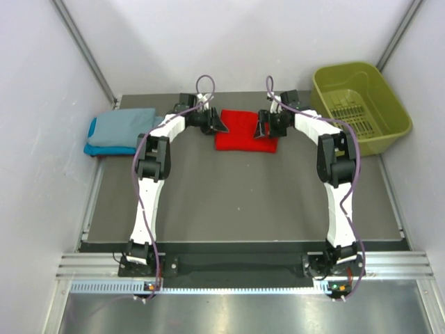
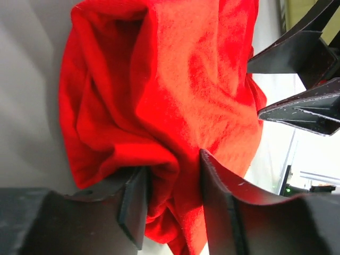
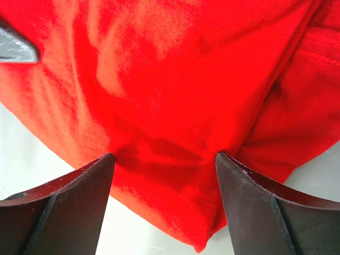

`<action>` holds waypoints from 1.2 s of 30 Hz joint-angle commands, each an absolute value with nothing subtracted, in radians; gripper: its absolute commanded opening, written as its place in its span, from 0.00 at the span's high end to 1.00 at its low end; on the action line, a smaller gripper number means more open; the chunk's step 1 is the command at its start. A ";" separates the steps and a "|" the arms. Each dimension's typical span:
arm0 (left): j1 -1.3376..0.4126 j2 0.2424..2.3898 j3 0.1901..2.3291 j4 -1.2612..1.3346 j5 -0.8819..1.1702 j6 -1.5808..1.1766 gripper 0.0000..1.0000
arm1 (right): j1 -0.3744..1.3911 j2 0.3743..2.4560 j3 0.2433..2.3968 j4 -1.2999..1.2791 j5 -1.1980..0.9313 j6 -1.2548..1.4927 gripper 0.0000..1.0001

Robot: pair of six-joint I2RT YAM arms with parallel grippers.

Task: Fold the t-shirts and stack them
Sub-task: Neatly place the folded tshirt to the corner

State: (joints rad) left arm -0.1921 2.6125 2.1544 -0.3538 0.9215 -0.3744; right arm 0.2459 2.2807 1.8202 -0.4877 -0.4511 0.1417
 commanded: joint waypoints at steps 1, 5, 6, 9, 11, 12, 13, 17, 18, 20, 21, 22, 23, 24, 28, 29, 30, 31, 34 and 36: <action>-0.207 2.688 2.143 -0.390 0.861 -0.353 0.58 | 0.253 2.278 1.796 -0.477 -0.442 0.132 0.22; -0.209 2.678 2.135 -0.374 0.908 -0.362 0.72 | 0.258 2.264 1.783 -0.479 -0.430 0.117 0.22; -0.209 2.675 2.134 -0.368 0.916 -0.371 0.74 | 0.258 2.257 1.781 -0.480 -0.426 0.115 0.22; -0.209 2.674 2.131 -0.350 0.943 -0.391 0.94 | 0.264 2.243 1.775 -0.483 -0.423 0.104 0.22; -0.207 2.662 2.126 -0.357 0.934 -0.394 1.00 | 0.267 2.235 1.772 -0.488 -0.419 0.095 0.22; -0.206 2.655 2.122 -0.362 0.939 -0.394 1.00 | 0.267 2.224 1.772 -0.492 -0.413 0.092 0.22; -0.204 2.634 2.117 -0.368 0.939 -0.393 1.00 | 0.267 2.215 1.770 -0.503 -0.408 0.083 0.22; -0.173 2.553 2.117 -0.439 0.898 -0.329 1.00 | 0.264 2.146 1.753 -0.525 -0.367 0.020 0.22; -0.167 2.539 2.144 -0.499 0.884 -0.312 1.00 | 0.262 2.114 1.747 -0.525 -0.348 0.012 0.22; -0.138 2.488 2.151 -0.532 0.858 -0.273 1.00 | 0.252 2.064 1.720 -0.519 -0.321 0.008 0.21; -0.127 2.467 2.143 -0.566 0.844 -0.261 1.00 | 0.249 2.047 1.709 -0.517 -0.313 0.008 0.21; -0.117 2.423 2.135 -0.583 0.824 -0.249 1.00 | 0.244 2.030 1.701 -0.514 -0.308 0.008 0.21; -0.097 2.399 2.129 -0.606 0.816 -0.217 1.00 | 0.235 2.016 1.688 -0.515 -0.305 -0.024 0.21; -0.088 2.376 2.117 -0.651 0.815 -0.200 1.00 | 0.227 1.994 1.680 -0.514 -0.308 -0.025 0.21; -0.045 2.294 2.138 -0.832 0.789 -0.086 1.00 | 0.203 1.961 1.654 -0.512 -0.324 -0.020 0.21; -0.029 2.280 2.137 -0.854 0.764 -0.052 1.00 | 0.196 1.953 1.641 -0.508 -0.324 -0.017 0.21; -0.022 2.263 2.119 -0.871 0.753 -0.042 1.00 | 0.193 1.936 1.637 -0.509 -0.330 -0.014 0.21; -0.014 2.222 2.105 -0.877 0.743 -0.031 1.00 | 0.192 1.930 1.634 -0.509 -0.336 -0.012 0.21; 0.017 2.152 2.057 -0.913 0.684 0.021 1.00 | 0.190 1.899 1.614 -0.517 -0.370 -0.006 0.21; 0.035 2.132 2.045 -0.952 0.649 0.066 1.00 | 0.190 1.878 1.597 -0.515 -0.385 -0.006 0.21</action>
State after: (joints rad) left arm 0.0212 2.2162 2.0674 -0.8562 0.7052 -0.0387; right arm 0.1894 1.9499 1.6142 -0.5175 -0.3443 0.0006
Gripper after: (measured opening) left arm 0.069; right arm 0.789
